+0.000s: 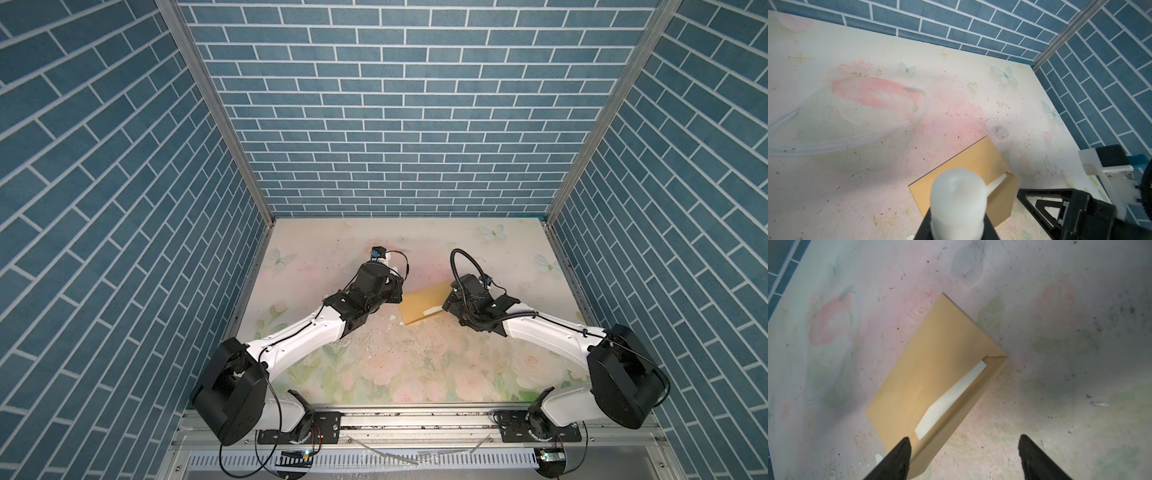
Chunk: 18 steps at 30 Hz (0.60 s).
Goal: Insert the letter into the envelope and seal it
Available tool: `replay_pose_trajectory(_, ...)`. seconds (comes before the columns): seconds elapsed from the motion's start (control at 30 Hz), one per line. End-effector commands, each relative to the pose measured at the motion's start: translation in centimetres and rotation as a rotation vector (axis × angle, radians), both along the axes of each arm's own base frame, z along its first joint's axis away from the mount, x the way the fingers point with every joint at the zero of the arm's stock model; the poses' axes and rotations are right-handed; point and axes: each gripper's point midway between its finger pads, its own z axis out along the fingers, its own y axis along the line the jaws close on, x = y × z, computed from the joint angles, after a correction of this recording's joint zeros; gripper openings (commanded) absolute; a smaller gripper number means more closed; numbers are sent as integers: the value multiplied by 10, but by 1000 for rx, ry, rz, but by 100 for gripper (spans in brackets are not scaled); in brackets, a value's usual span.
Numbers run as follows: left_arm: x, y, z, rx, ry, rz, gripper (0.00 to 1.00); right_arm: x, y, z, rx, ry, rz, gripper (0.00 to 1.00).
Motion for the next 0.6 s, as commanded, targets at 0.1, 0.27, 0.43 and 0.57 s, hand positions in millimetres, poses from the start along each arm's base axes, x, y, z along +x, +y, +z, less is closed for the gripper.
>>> replay_pose_trajectory(0.1,2,8,2,32,-31,16,0,10,20,-2,80,34,-53,64)
replay_pose_trajectory(0.27,2,10,0,41,-31,23,0,12,24,-13,74,53,-46,50)
replay_pose_trajectory(0.43,1,11,-2,43,-28,26,0,12,27,-21,71,66,-37,32)
replay_pose_trajectory(0.57,4,9,-1,53,-33,23,0,13,30,-24,68,72,-18,19)
